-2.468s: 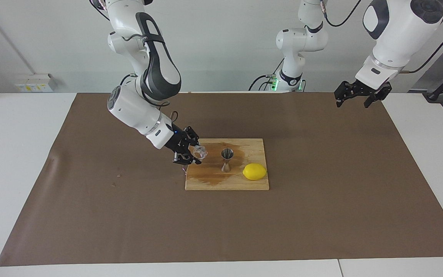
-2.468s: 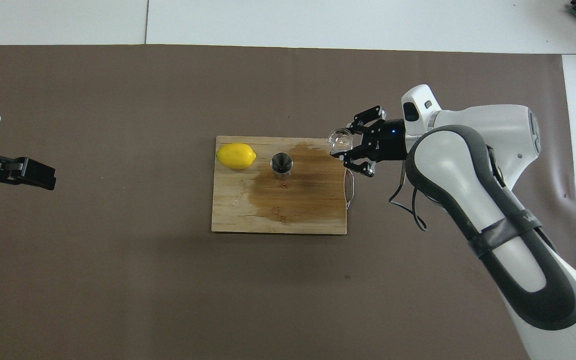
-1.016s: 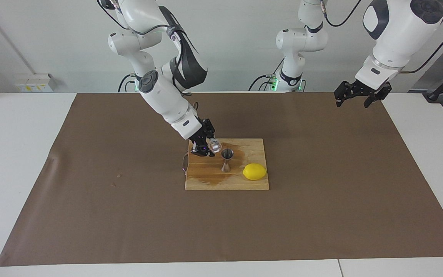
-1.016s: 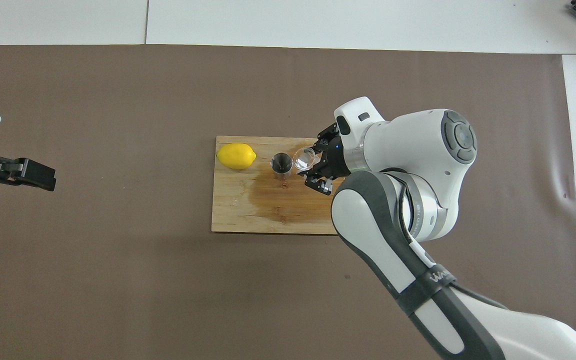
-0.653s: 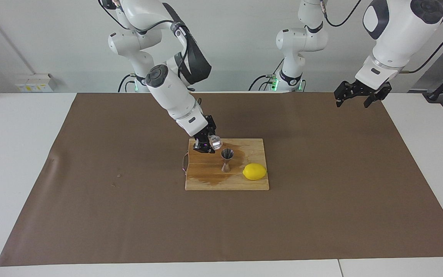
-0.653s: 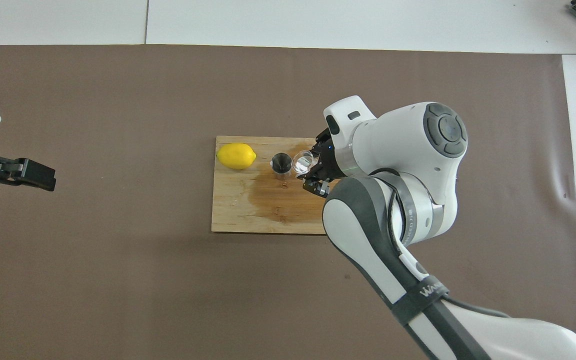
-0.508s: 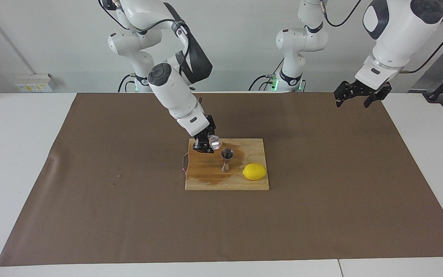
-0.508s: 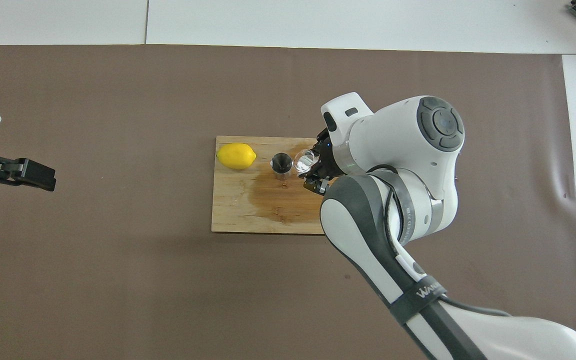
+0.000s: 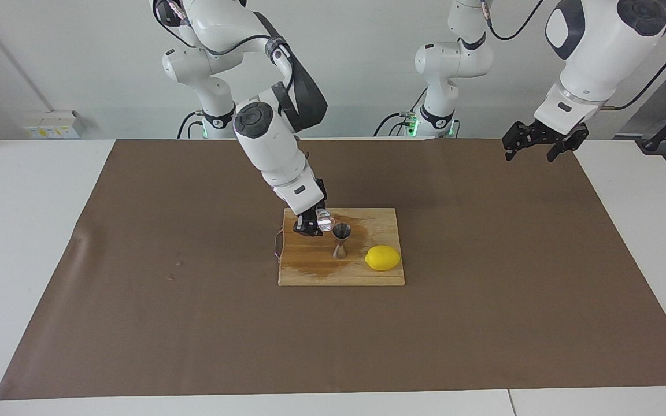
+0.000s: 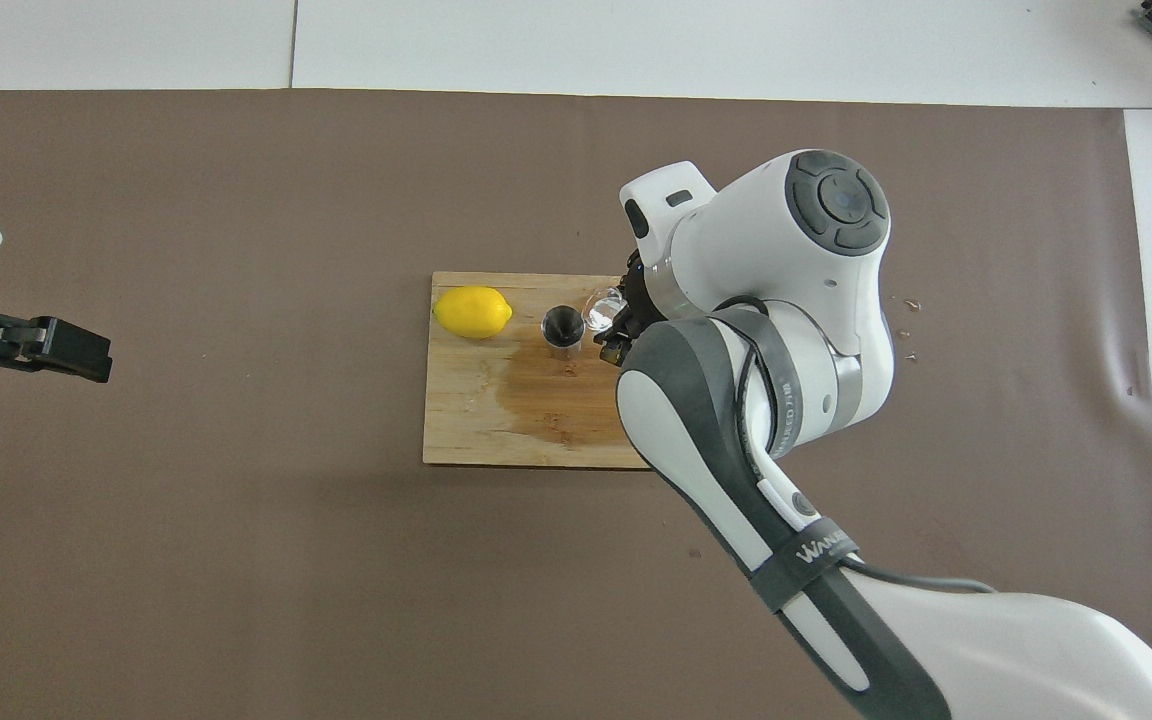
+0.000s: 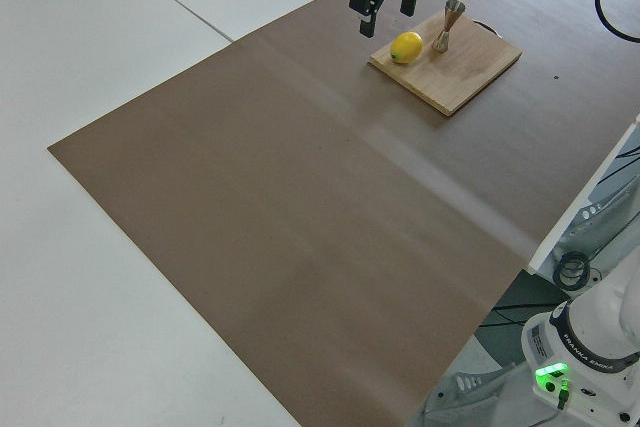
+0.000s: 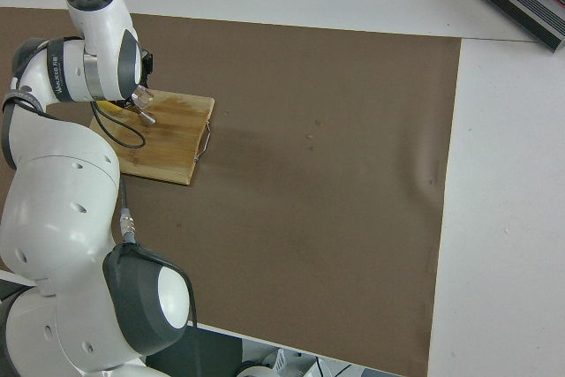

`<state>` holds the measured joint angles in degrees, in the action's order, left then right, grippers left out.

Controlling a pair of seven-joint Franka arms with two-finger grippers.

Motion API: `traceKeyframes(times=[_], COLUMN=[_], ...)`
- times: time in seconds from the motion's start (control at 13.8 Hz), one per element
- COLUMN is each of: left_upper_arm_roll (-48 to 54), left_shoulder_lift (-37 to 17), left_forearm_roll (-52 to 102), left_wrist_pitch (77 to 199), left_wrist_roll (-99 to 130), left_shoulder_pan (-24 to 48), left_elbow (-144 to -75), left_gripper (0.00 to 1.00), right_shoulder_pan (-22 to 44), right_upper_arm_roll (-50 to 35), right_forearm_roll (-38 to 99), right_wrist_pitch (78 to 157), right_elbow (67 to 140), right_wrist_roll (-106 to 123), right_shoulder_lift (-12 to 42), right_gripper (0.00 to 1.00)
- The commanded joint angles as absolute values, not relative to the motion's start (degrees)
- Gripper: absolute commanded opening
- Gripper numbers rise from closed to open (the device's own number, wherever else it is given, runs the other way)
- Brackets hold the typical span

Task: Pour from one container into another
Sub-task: 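Tilt the clear glass over the metal cup with the right gripper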

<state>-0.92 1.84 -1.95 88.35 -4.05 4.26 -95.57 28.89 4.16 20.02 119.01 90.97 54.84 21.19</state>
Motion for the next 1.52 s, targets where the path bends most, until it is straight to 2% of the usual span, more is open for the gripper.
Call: traceKeyframes(times=[0.0, 0.15, 0.94, 1.45], left_upper_arm_roll=[-1.32, -1.32, -1.32, -1.32], left_shoulder_lift=[3.25, 3.25, 3.25, 3.25], left_forearm_roll=[-1.41, -1.41, -1.41, -1.41], left_wrist_pitch=[88.24, 88.24, 88.24, 88.24], left_wrist_roll=[-4.04, -4.04, -4.04, -4.04], left_shoulder_pan=[4.48, 4.48, 4.48, 4.48], left_elbow=[-97.03, -97.03, -97.03, -96.94], left_gripper=[1.00, 1.00, 1.00, 1.00], right_shoulder_pan=[28.92, 29.09, 30.76, 32.08], right_upper_arm_roll=[4.05, 4.04, 3.96, 3.69], right_forearm_roll=[15.84, 15.56, 12.75, 11.87], right_wrist_pitch=[115.59, 115.22, 110.92, 110.83], right_elbow=[84.22, 82.80, 82.71, 82.71], right_wrist_roll=[50.46, 49.75, 49.48, 49.39], right_shoulder_lift=[25.04, 26.45, 26.02, 26.19], right_gripper=[0.00, 0.00, 0.00, 0.00])
